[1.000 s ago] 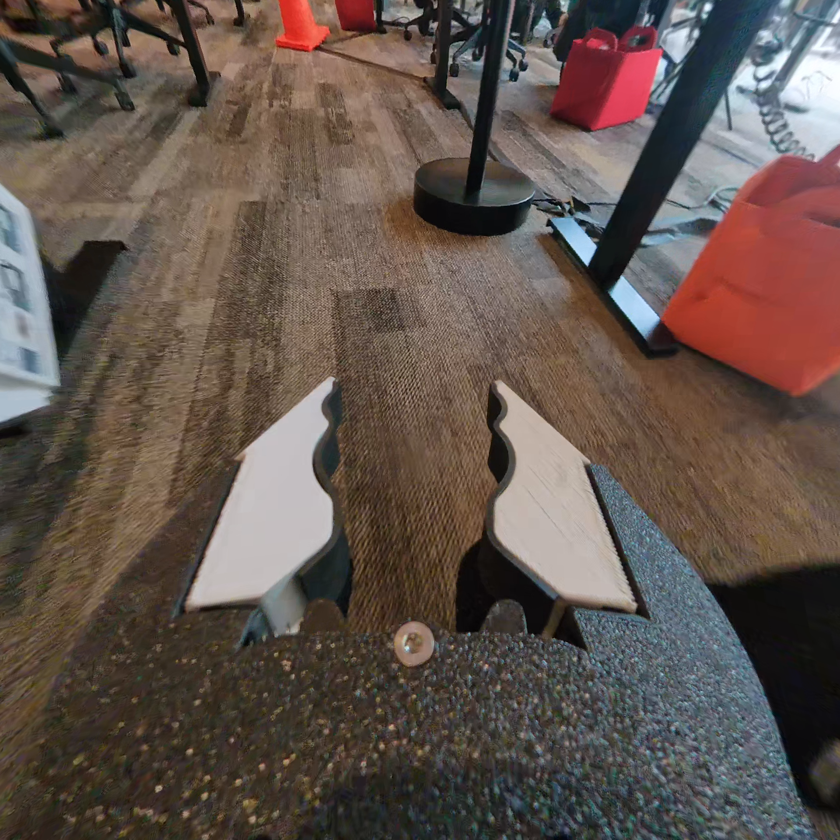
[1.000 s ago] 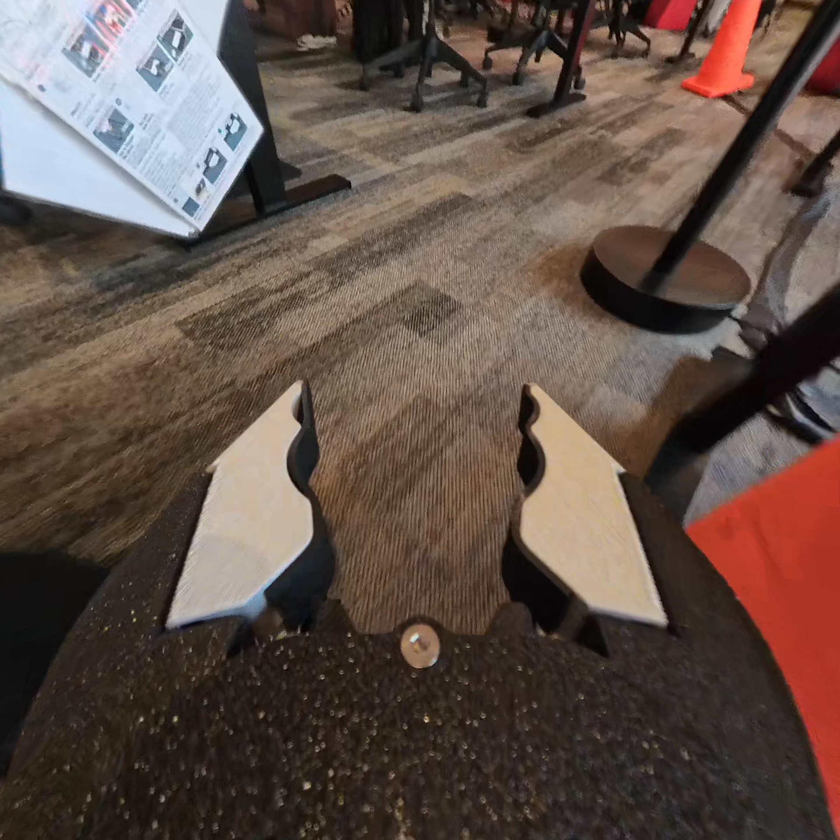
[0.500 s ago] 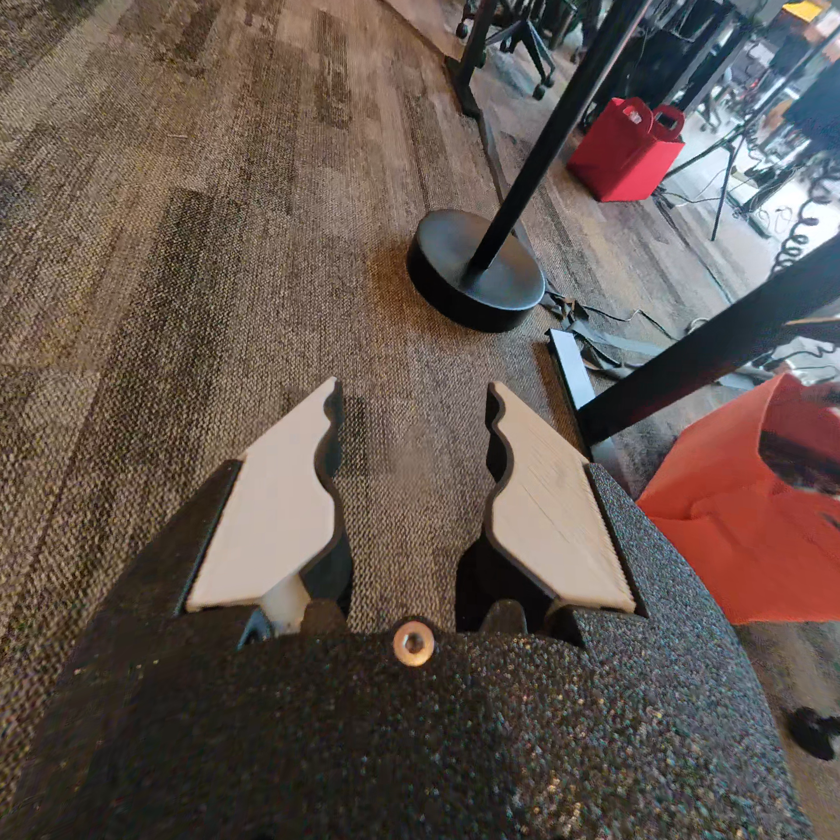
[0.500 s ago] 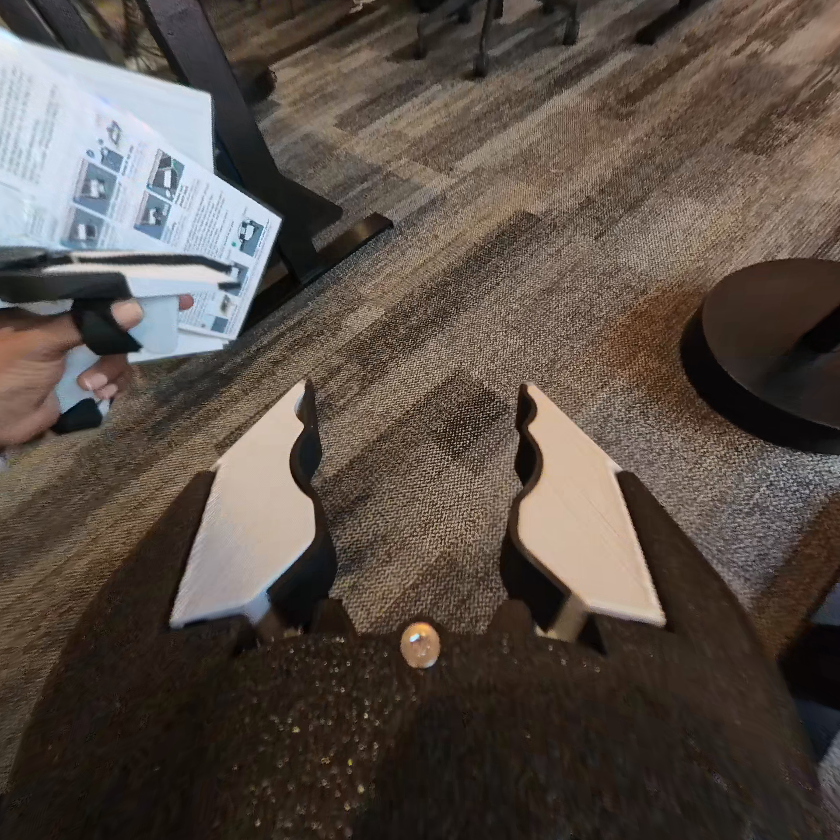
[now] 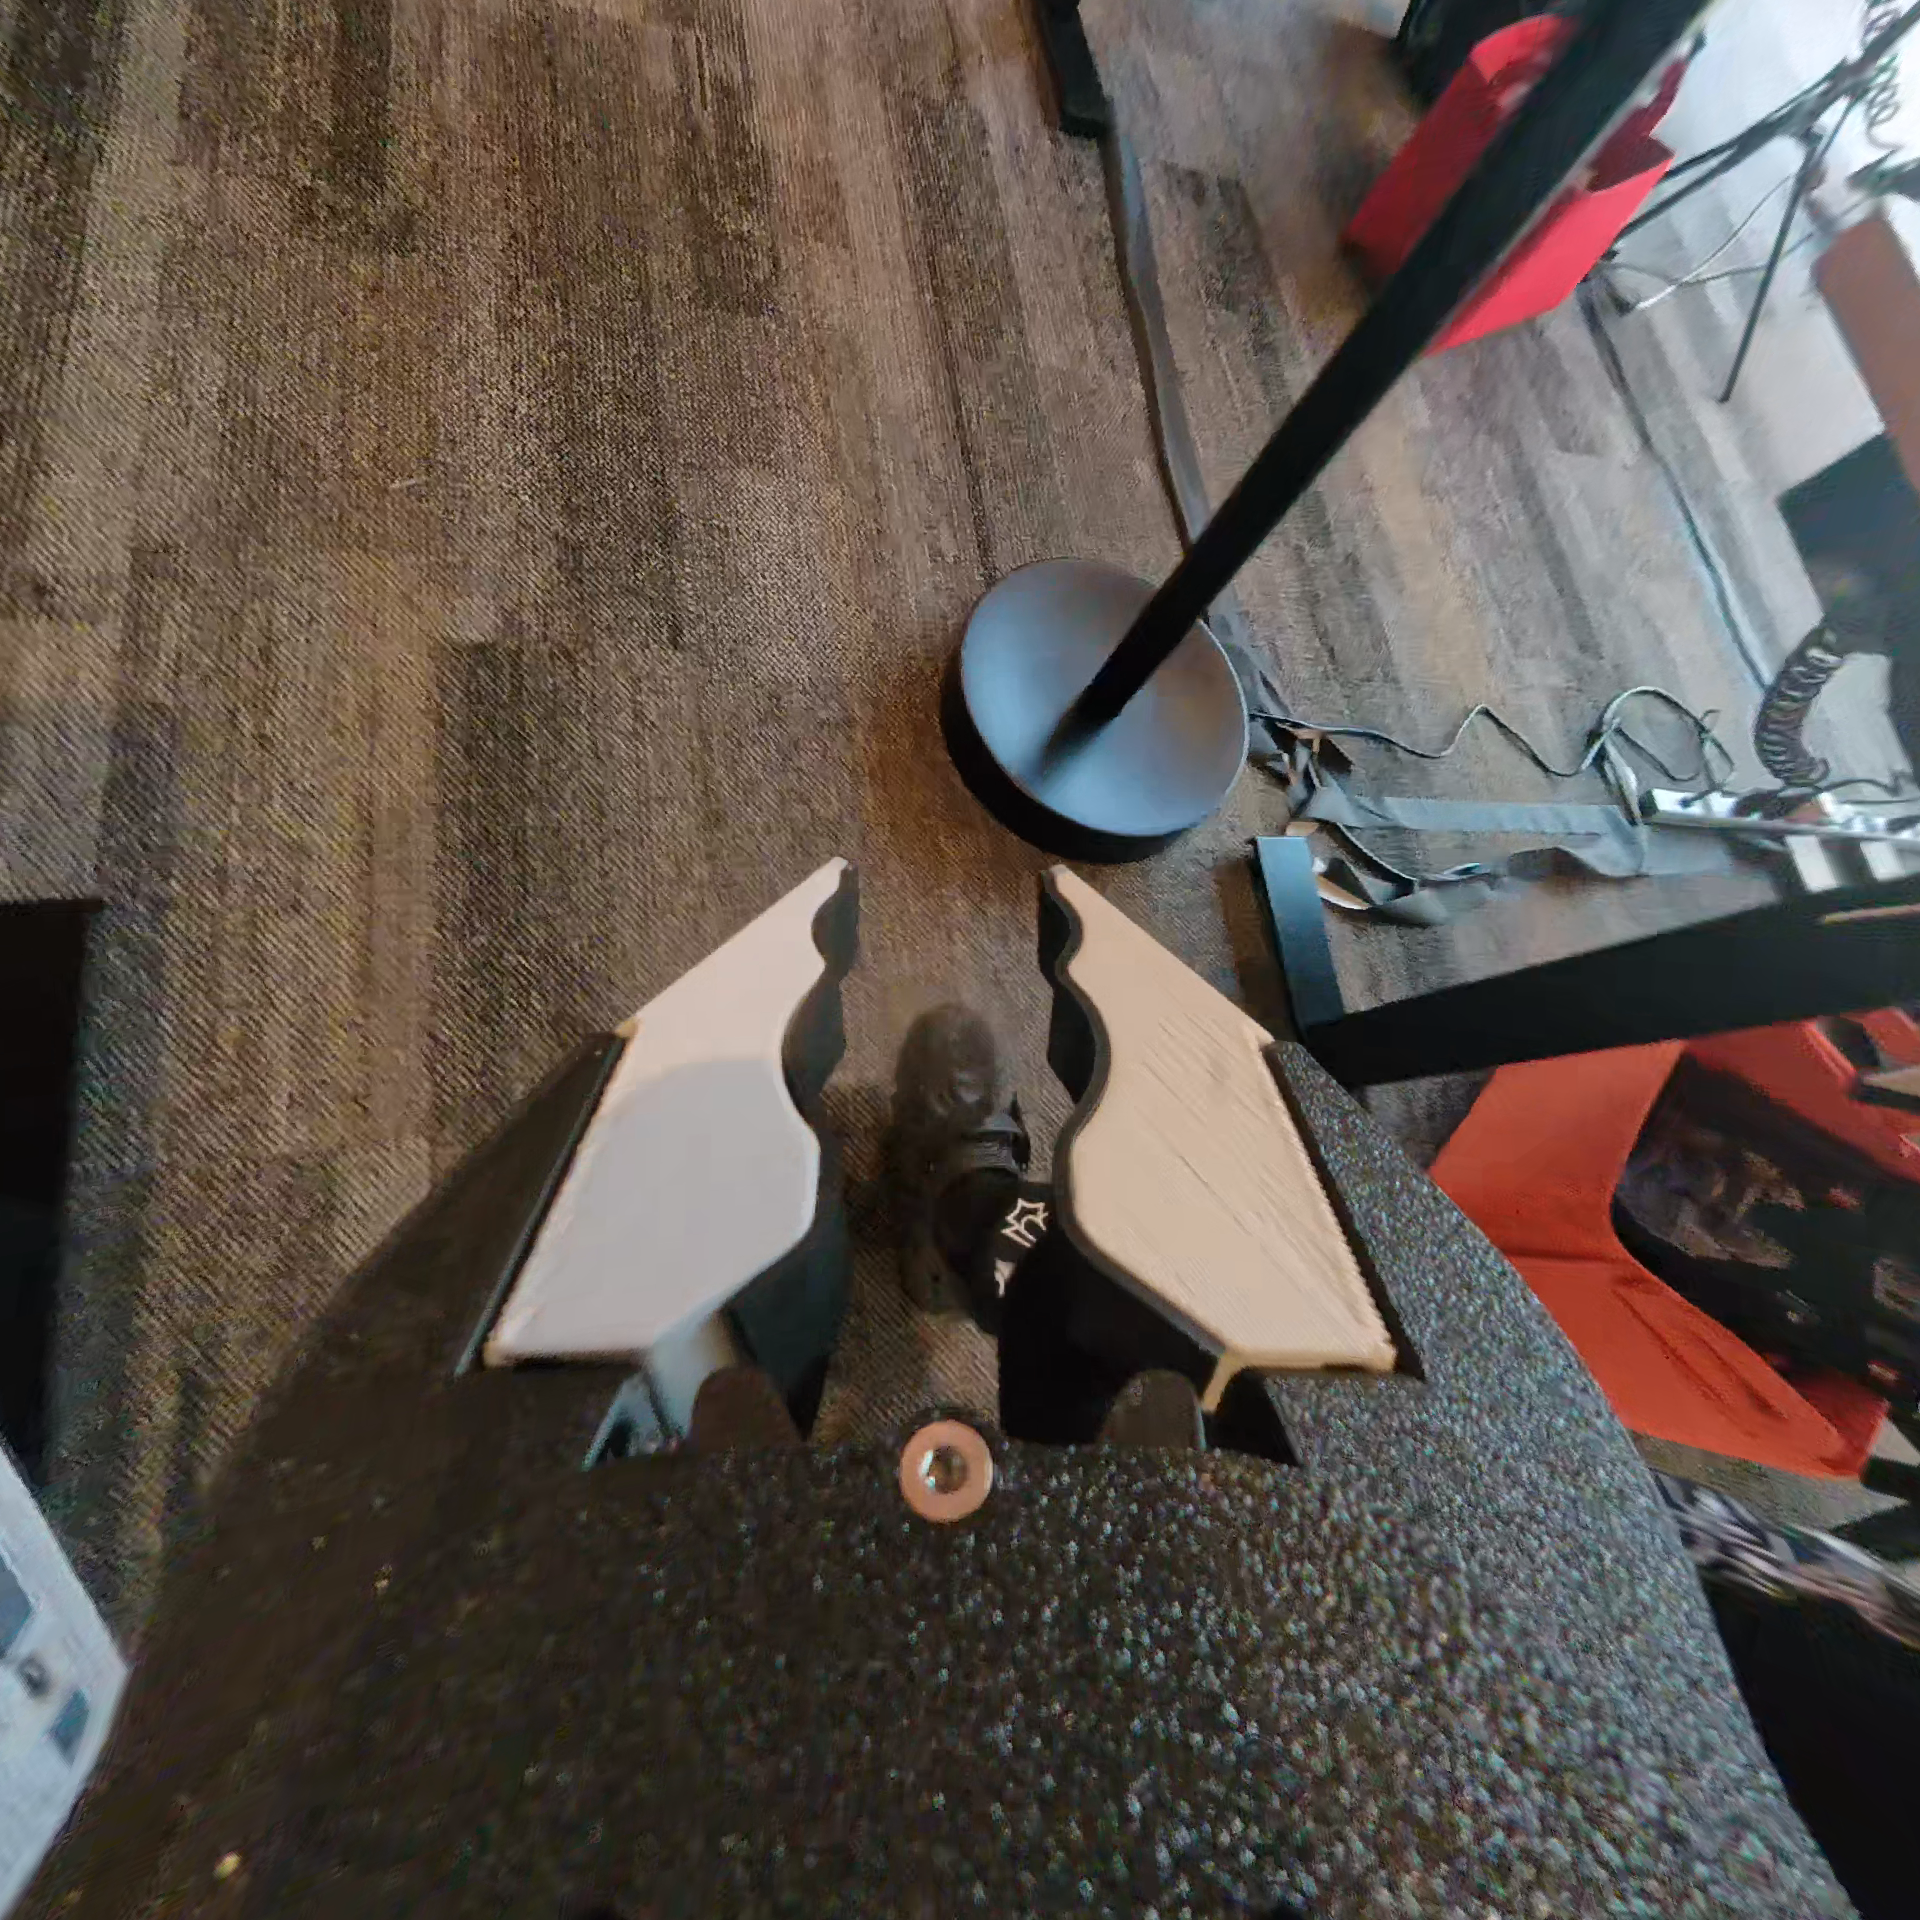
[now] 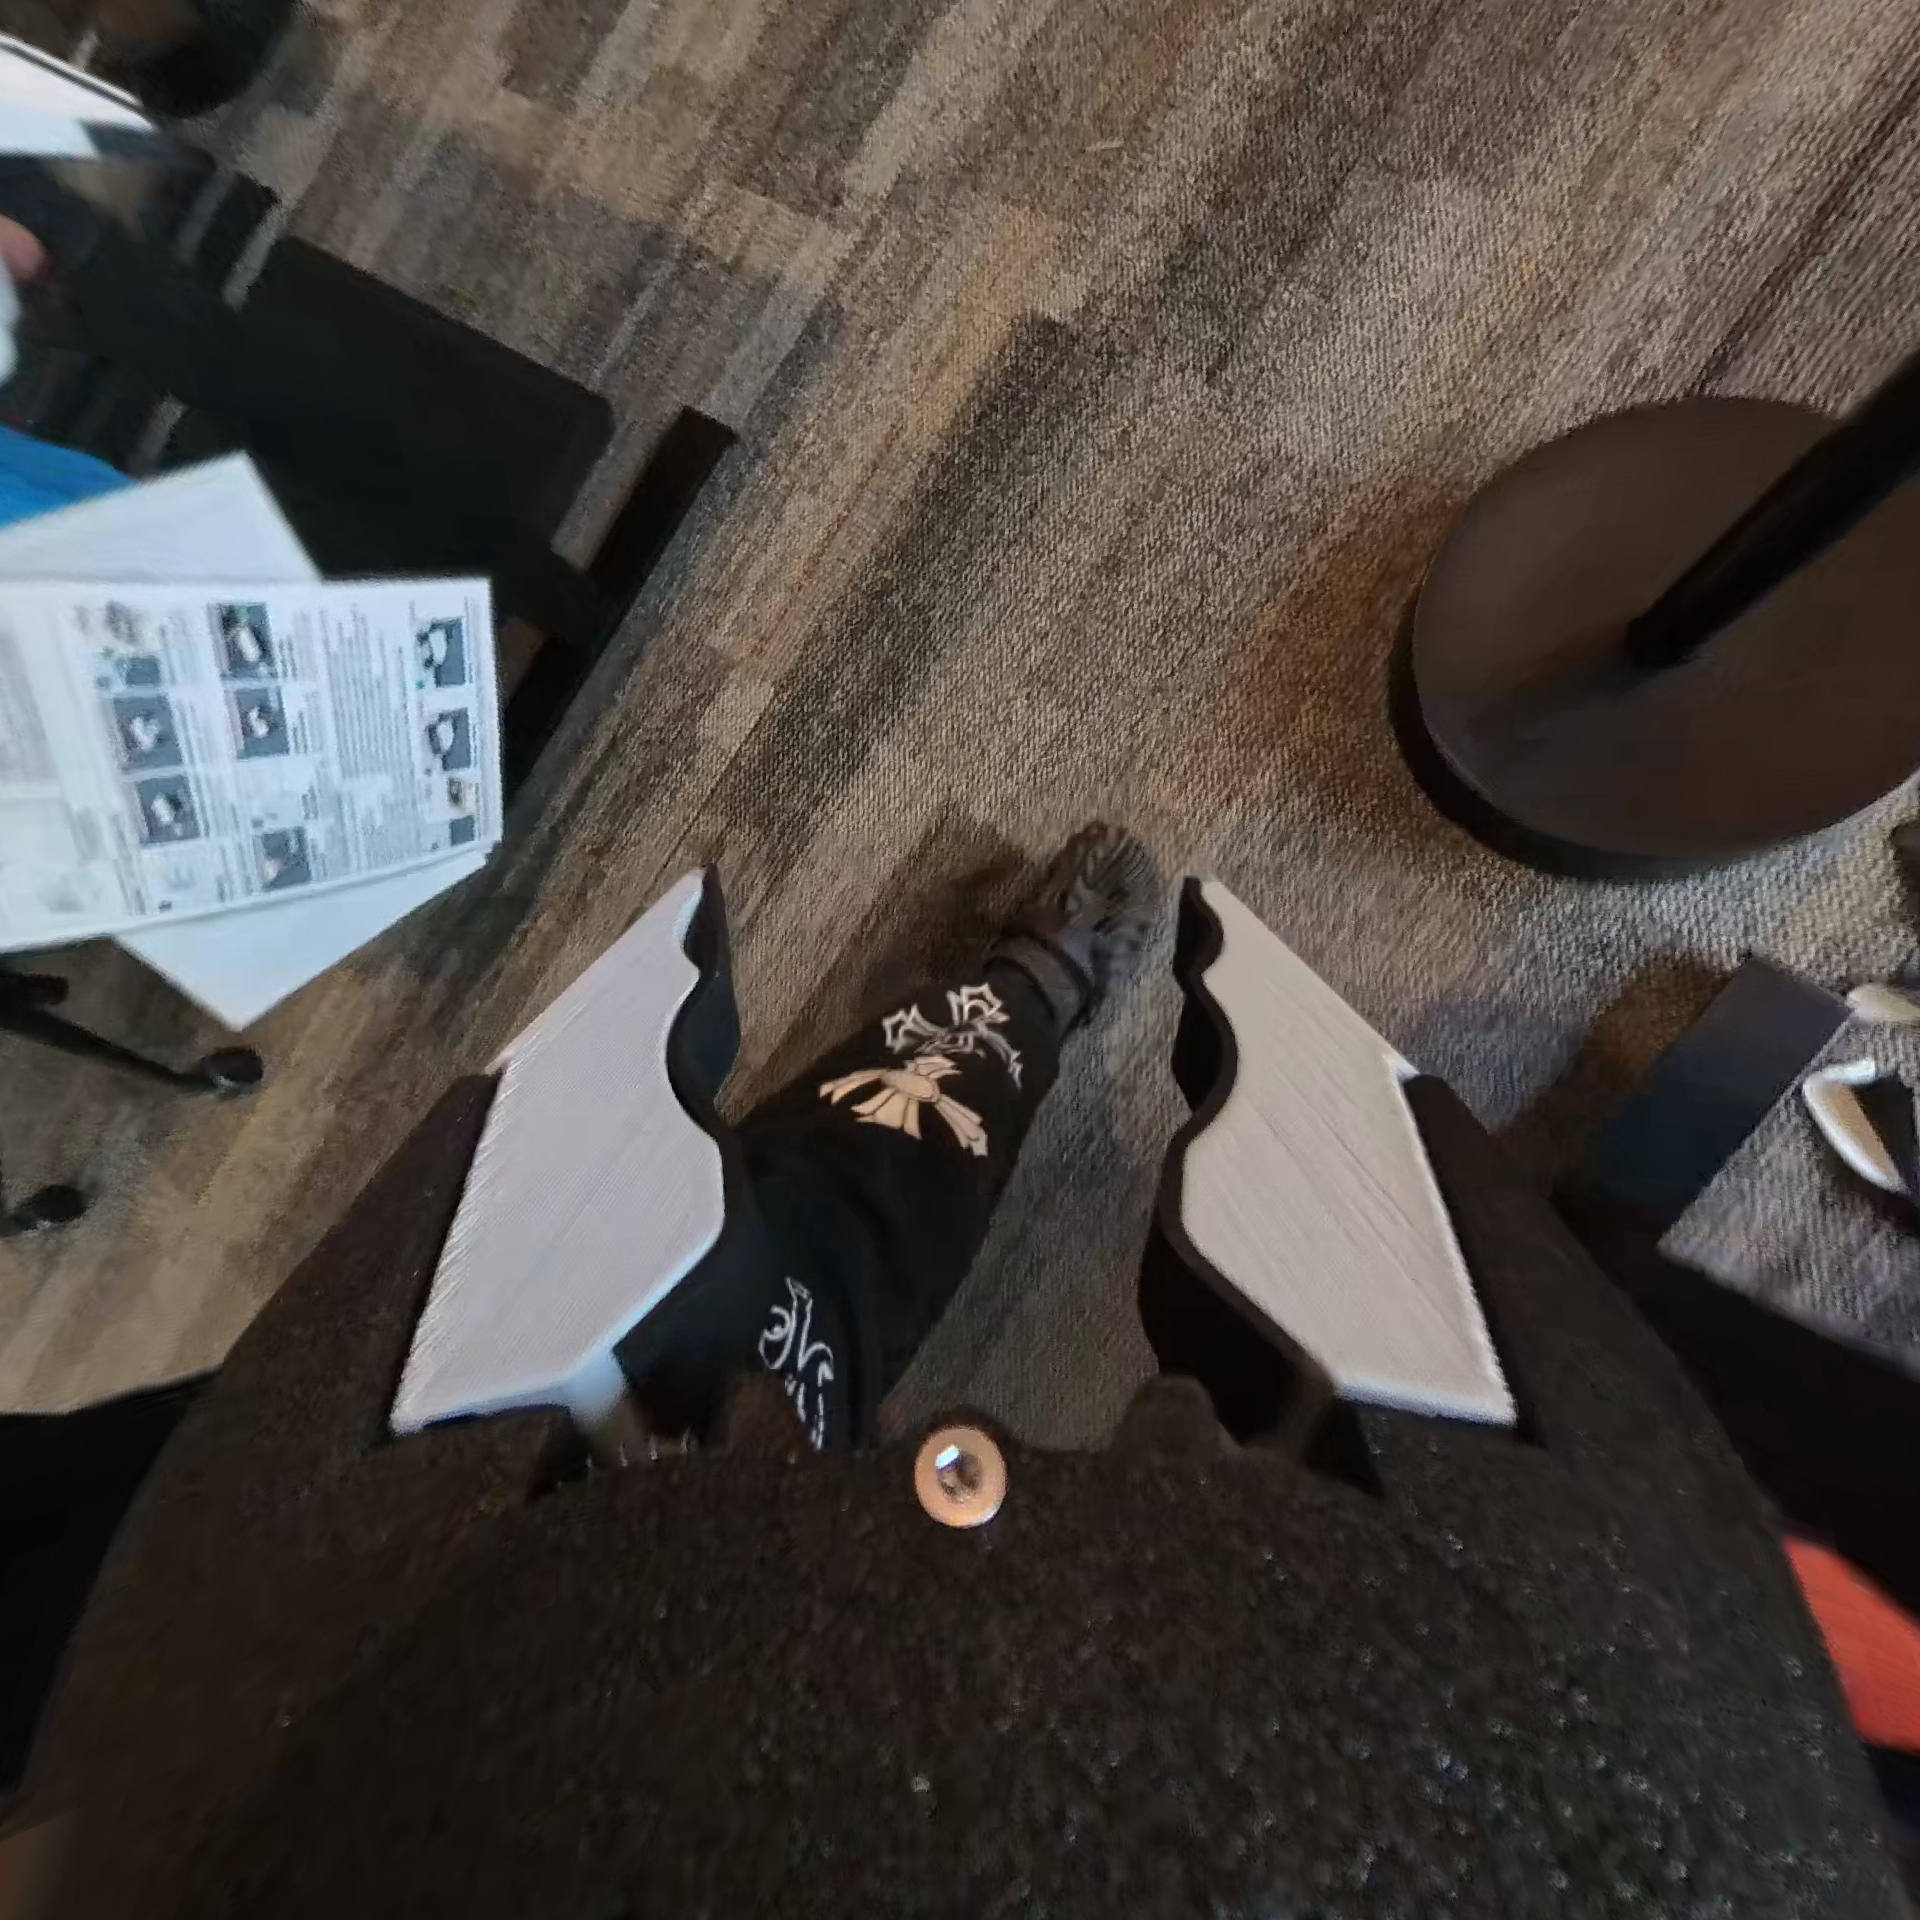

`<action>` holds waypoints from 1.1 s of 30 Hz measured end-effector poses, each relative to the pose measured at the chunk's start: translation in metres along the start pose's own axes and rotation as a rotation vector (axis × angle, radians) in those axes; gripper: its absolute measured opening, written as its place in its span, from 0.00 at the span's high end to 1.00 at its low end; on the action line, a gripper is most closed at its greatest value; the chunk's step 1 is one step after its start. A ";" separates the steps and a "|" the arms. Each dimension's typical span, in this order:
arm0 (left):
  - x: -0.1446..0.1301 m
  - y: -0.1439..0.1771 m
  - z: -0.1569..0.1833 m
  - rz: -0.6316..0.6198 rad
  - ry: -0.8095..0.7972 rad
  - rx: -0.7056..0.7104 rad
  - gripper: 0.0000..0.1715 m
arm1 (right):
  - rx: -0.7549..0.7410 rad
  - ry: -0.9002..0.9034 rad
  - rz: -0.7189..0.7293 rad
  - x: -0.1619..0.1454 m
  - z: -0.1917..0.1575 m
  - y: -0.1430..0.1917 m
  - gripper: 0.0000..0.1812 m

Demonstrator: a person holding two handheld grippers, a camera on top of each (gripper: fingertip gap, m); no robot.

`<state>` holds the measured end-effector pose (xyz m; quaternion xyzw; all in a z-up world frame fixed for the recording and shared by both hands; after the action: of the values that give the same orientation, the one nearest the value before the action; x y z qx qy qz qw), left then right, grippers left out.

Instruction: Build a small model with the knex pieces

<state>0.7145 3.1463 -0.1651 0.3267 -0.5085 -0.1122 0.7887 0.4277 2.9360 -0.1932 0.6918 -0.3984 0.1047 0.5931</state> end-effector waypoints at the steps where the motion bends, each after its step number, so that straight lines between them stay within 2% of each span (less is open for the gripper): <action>1: 0.023 -0.017 -0.011 -0.017 -0.006 0.003 0.82 | 0.002 0.001 0.007 0.024 0.010 -0.022 0.53; 4: 0.094 -0.078 -0.053 -0.031 0.030 0.020 0.85 | 0.018 0.008 0.049 0.110 0.038 -0.083 0.50; 7: 0.172 -0.146 -0.101 0.014 0.074 0.040 0.85 | 0.031 0.017 0.102 0.199 0.061 -0.125 0.49; 10: 0.240 -0.209 -0.159 0.065 0.133 0.049 0.83 | 0.021 0.082 0.110 0.271 0.082 -0.159 0.49; 13: 0.284 -0.276 -0.220 0.052 0.097 0.058 0.80 | -0.008 0.131 0.096 0.330 0.106 -0.188 0.49; 16: 0.301 -0.354 -0.286 -0.015 0.044 0.043 0.76 | -0.046 0.157 0.051 0.372 0.134 -0.228 0.49; 18: 0.292 -0.418 -0.335 -0.063 -0.001 0.026 0.75 | -0.075 0.183 0.021 0.392 0.156 -0.266 0.49; 20: 0.266 -0.496 -0.389 -0.108 -0.067 0.008 0.75 | -0.110 0.220 0.013 0.404 0.184 -0.314 0.50; 23: 0.206 -0.618 -0.473 -0.182 -0.139 -0.022 0.76 | -0.121 0.238 0.023 0.407 0.230 -0.407 0.50; 25: 0.166 -0.685 -0.518 -0.222 -0.177 -0.029 0.77 | -0.105 0.269 0.045 0.409 0.258 -0.473 0.49; 29: 0.100 -0.777 -0.574 -0.313 -0.295 -0.051 0.78 | -0.076 0.410 0.075 0.417 0.297 -0.567 0.49; 31: 0.080 -0.808 -0.590 -0.339 -0.351 -0.072 0.79 | -0.085 0.456 0.093 0.420 0.318 -0.595 0.49; 33: 0.067 -0.829 -0.598 -0.359 -0.416 -0.118 0.81 | -0.107 0.473 0.114 0.423 0.336 -0.610 0.49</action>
<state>1.3974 2.7210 -0.7991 0.3350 -0.5858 -0.3444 0.6527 1.0086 2.4385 -0.4739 0.5922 -0.2918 0.2755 0.6987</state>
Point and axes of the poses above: each gripper's, where its closed fingertips meet, y back along the fingers, x out of its top, z = x × y across the jaws, the point moved 9 cm from there along y, back along the fingers, and after that the axes turned 1 degree about -x, right-handed, at the moved point
